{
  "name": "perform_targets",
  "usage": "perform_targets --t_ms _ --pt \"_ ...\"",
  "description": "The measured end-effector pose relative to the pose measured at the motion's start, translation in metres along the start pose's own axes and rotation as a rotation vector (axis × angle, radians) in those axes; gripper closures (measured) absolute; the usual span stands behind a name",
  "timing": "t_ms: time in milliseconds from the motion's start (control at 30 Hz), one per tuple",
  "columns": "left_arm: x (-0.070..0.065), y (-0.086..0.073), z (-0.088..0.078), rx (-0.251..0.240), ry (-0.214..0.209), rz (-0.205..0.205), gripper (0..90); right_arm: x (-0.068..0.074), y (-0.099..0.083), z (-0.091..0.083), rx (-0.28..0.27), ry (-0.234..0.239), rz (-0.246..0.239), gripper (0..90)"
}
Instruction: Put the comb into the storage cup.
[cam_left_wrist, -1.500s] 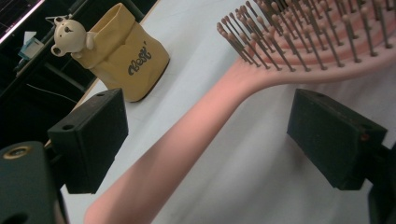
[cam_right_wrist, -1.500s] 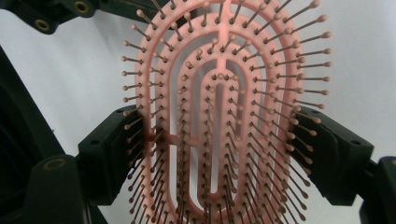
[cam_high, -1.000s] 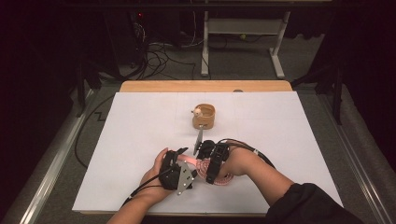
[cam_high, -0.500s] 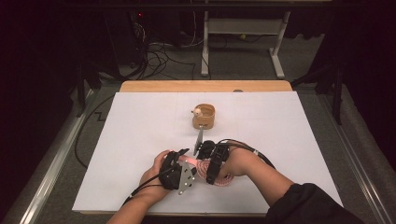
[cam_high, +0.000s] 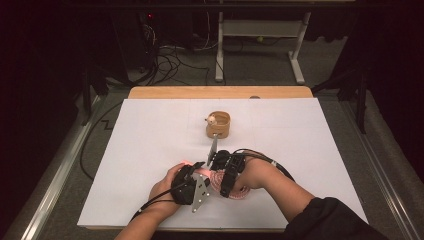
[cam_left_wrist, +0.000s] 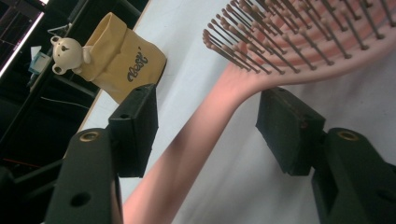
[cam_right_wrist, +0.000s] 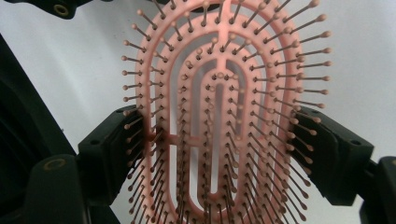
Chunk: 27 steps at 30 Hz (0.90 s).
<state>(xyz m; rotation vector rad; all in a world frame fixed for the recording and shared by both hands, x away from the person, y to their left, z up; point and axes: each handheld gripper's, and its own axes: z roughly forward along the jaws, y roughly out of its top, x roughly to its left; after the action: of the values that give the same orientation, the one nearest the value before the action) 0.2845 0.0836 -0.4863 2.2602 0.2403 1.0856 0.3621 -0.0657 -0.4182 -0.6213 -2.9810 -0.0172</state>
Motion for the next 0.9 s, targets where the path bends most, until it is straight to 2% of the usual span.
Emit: perform_targets --t_ms 167,433,467,500,633,700,733,867,900 --pt "0.0002 -0.0003 0.0002 0.007 0.007 0.0 43.1 -0.0038 -0.0011 -0.0009 -0.009 -0.001 0.005 20.6" --pt "-0.0004 -0.0011 -0.0011 0.004 -0.004 0.049 47.0 -0.0019 -0.0015 -0.0017 0.002 -0.001 0.002 20.6" --pt "-0.0019 -0.0016 0.0 -0.013 0.0 0.037 46.9 -0.0013 -0.001 -0.0019 0.003 -0.007 0.004 20.6" --pt "-0.0016 -0.0015 -0.0004 -0.003 -0.002 0.055 46.9 -0.0015 -0.0004 -0.0021 -0.002 -0.005 0.0 20.6" --pt "-0.0043 -0.0008 -0.0002 0.003 0.002 0.081 45.8 -0.0023 0.0011 -0.0006 -0.007 0.0 0.004 20.6" --pt "-0.0041 -0.0003 -0.0001 0.017 0.01 0.092 48.0 -0.0023 0.0015 0.0003 -0.005 -0.001 0.008 20.6" --pt "-0.0045 -0.0004 0.0007 0.008 0.008 0.081 48.3 -0.0018 0.0019 0.0009 -0.005 -0.003 0.002 20.6" --pt "-0.0067 -0.0002 -0.0004 0.006 0.013 0.108 51.5 -0.0003 0.0033 0.001 -0.013 0.002 -0.009 20.6" --pt "-0.0074 0.0004 -0.0007 0.013 0.023 0.127 52.2 -0.0007 0.0035 0.0005 -0.012 0.004 -0.003 20.6"
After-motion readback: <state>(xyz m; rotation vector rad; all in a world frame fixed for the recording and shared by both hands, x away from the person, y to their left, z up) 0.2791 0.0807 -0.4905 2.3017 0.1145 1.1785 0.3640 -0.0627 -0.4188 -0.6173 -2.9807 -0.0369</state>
